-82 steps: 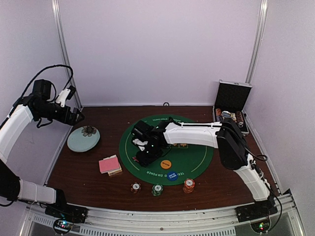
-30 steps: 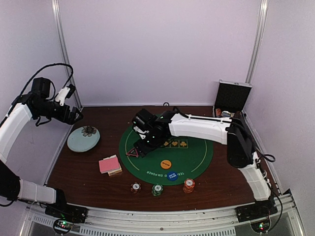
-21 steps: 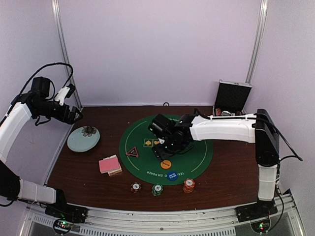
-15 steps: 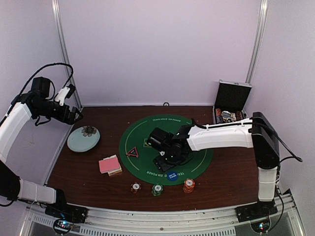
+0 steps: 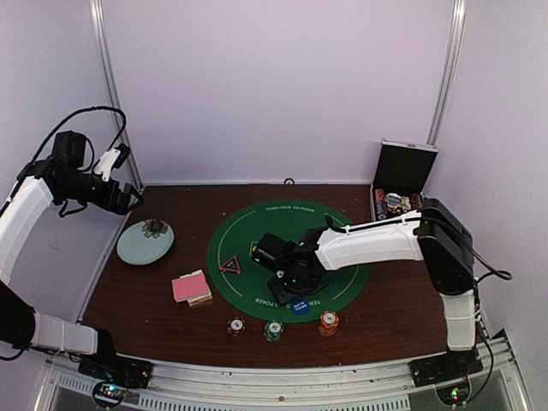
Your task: Distribute texas hold em gaming equipment
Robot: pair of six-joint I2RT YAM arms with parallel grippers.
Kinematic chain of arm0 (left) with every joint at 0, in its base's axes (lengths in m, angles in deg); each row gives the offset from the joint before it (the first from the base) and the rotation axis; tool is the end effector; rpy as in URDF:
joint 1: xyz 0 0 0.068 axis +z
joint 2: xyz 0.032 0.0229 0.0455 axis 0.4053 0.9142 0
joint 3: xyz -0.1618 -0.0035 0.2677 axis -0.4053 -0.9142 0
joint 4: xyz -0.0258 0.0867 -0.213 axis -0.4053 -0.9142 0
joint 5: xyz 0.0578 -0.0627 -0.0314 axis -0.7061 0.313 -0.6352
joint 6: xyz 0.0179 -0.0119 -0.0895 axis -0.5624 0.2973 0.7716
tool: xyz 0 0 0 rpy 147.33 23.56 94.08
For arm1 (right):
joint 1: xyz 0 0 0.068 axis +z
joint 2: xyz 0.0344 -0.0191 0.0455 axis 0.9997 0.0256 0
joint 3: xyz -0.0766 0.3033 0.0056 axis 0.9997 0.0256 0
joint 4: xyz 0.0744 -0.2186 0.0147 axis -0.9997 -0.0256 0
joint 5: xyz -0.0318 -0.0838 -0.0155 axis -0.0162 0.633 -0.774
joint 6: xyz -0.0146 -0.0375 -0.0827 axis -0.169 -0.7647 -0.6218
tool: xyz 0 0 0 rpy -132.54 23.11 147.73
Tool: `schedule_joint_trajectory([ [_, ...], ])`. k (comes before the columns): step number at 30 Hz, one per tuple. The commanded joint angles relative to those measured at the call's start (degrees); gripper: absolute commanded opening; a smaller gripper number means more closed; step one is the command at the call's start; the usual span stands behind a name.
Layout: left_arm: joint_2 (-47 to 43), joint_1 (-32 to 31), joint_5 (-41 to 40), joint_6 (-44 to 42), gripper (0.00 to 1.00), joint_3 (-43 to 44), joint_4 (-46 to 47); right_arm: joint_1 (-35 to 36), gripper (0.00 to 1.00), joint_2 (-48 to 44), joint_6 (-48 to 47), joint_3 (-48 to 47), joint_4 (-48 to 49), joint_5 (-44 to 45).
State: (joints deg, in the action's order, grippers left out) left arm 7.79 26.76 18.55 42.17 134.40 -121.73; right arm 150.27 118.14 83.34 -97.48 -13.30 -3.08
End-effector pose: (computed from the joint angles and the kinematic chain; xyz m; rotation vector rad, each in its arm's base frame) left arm 0.2239 -0.0186 0.3704 0.3582 2.2936 -0.3054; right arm 0.2113 0.3692 0.1667 -0.6964 2.7519 0.1737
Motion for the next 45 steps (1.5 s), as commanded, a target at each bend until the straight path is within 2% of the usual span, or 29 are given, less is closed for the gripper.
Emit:
schedule_joint_trajectory([
  [1,-0.09,0.34,0.83,-0.54,0.98,1.54,0.33,-0.18,0.62,0.5,1.77,1.07,0.59,2.79],
  [8,0.26,0.36,0.82,0.02,0.98,1.66,0.33,-0.76,0.59,0.51,2.71,3.0,1.57,3.44],
  [15,0.14,0.33,0.44,0.32,0.98,1.66,0.33,-4.35,0.56,0.2,3.17,4.47,5.29,2.58],
  [27,-0.06,0.34,-0.21,-0.32,0.97,1.66,0.31,-10.51,0.53,5.45,-1.12,-2.36,5.4,2.01],
  [35,-0.25,0.35,-0.73,-0.95,0.98,1.49,0.13,-16.52,0.5,11.9,-6.72,-13.38,2.97,2.59],
  [45,0.25,0.36,-1.19,-1.85,0.98,1.04,-0.8,-23.53,0.48,25.96,-11.84,-36.02,-1.8,2.81],
])
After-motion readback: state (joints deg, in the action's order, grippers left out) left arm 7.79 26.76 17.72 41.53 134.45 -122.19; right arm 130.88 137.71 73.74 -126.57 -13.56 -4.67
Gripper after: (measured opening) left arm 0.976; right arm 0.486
